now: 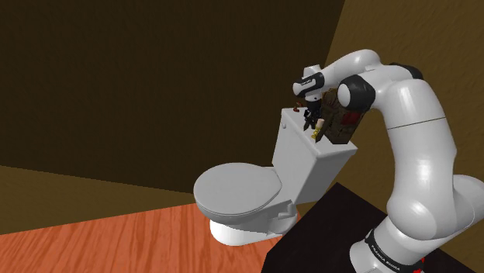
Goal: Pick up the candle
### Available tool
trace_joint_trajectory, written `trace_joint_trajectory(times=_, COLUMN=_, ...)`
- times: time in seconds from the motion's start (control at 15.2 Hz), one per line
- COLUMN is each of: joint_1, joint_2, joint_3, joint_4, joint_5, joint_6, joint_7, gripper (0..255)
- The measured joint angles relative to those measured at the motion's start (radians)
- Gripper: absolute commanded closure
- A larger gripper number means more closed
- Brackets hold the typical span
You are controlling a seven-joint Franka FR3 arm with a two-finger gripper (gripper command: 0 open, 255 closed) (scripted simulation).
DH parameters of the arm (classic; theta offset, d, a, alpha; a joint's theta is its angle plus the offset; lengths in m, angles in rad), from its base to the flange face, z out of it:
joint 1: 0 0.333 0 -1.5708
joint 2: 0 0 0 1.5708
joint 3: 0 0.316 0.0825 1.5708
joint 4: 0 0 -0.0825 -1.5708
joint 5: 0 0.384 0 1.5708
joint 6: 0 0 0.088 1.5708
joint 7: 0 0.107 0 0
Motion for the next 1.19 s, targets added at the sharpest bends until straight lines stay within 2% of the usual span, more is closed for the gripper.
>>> trace_joint_trajectory(times=0.4, joint_1=0.006, joint_2=-0.029, joint_3=-0.005, joint_4=-0.013, joint_5=-0.006, joint_6=-0.019, joint_7=-0.002, gripper=255)
trace_joint_trajectory(times=1.19, joint_1=0.008, joint_2=-0.088, joint_3=-0.017, joint_4=0.049, joint_5=-0.017, joint_6=-0.136, joint_7=-0.021, gripper=255)
